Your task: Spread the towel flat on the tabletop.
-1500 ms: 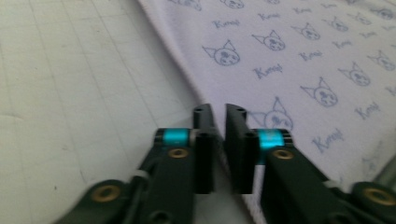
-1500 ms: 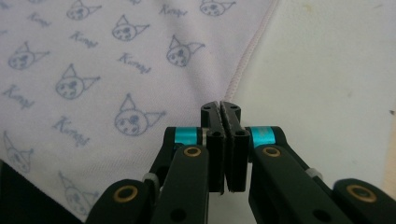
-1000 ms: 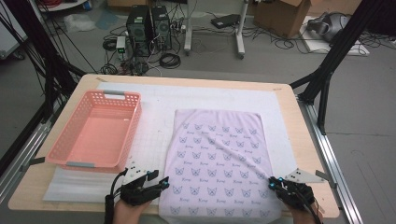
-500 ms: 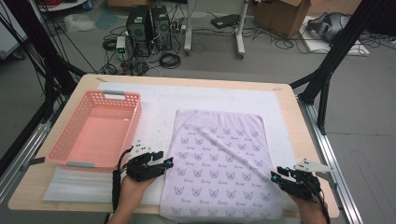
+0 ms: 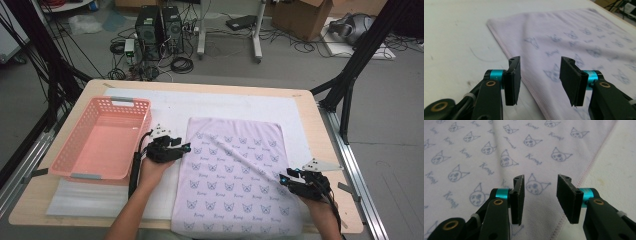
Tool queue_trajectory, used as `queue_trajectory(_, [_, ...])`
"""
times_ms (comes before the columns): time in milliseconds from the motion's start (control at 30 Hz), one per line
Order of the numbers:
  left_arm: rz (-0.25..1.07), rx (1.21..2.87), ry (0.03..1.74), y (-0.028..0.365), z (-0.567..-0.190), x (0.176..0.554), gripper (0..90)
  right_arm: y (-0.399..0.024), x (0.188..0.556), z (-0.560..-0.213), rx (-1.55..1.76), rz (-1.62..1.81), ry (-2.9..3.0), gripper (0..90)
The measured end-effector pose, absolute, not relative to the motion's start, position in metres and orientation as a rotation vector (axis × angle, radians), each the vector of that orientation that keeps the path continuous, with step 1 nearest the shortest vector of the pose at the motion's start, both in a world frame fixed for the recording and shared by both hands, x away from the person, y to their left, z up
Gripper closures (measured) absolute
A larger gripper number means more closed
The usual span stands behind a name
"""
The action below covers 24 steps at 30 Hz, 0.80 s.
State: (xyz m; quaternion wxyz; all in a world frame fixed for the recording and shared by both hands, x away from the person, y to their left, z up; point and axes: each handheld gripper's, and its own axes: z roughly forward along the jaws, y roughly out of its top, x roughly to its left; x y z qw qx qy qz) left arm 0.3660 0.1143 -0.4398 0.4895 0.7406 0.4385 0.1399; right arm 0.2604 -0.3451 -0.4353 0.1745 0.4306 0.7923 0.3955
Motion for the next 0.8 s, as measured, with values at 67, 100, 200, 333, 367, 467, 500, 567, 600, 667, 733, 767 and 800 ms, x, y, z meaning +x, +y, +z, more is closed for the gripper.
queue_trajectory(67, [0.355, 1.802, 1.084, 0.112, -0.440, 0.377, 51.6, -0.345, 0.259, -0.434, 1.228, 1.128, 2.245, 56.9])
queue_trajectory(100, [0.360, 1.811, 1.089, 0.110, -0.441, 0.384, 51.5, -0.345, 0.260, -0.434, 1.223, 1.131, 2.241, 56.9])
queue_trajectory(200, [0.397, 1.811, 1.144, 0.105, -0.447, 0.398, 52.7, -0.347, 0.260, -0.434, 1.225, 1.146, 2.235, 56.2])
queue_trajectory(333, [0.414, 1.810, 1.215, 0.101, -0.451, 0.416, 54.2, -0.348, 0.261, -0.433, 1.222, 1.163, 2.221, 54.9])
queue_trajectory(367, [0.422, 1.810, 1.225, 0.100, -0.451, 0.420, 52.8, -0.349, 0.261, -0.433, 1.227, 1.167, 2.218, 54.7])
queue_trajectory(467, [0.452, 1.834, 1.236, 0.093, -0.451, 0.425, 54.8, -0.349, 0.262, -0.433, 1.234, 1.173, 2.215, 54.4])
queue_trajectory(500, [0.470, 1.845, 1.239, 0.091, -0.452, 0.425, 57.8, -0.350, 0.263, -0.434, 1.230, 1.172, 2.216, 54.3])
queue_trajectory(567, [0.484, 1.858, 1.243, 0.091, -0.452, 0.425, 65.7, -0.351, 0.265, -0.434, 1.238, 1.186, 2.210, 54.0])
queue_trajectory(600, [0.493, 1.869, 1.234, 0.089, -0.452, 0.424, 72.6, -0.351, 0.266, -0.434, 1.244, 1.187, 2.208, 53.8])
queue_trajectory(667, [0.536, 1.905, 1.199, 0.084, -0.451, 0.422, 85.9, -0.351, 0.269, -0.434, 1.246, 1.188, 2.201, 53.4])
queue_trajectory(733, [0.548, 1.897, 1.214, 0.084, -0.451, 0.422, 89.2, -0.350, 0.275, -0.433, 1.258, 1.188, 2.198, 52.9])
queue_trajectory(767, [0.551, 1.891, 1.230, 0.086, -0.451, 0.423, 89.5, -0.349, 0.279, -0.433, 1.262, 1.187, 2.195, 53.0])
queue_trajectory(800, [0.568, 1.890, 1.249, 0.087, -0.451, 0.423, 89.7, -0.348, 0.283, -0.433, 1.260, 1.178, 2.194, 53.0])
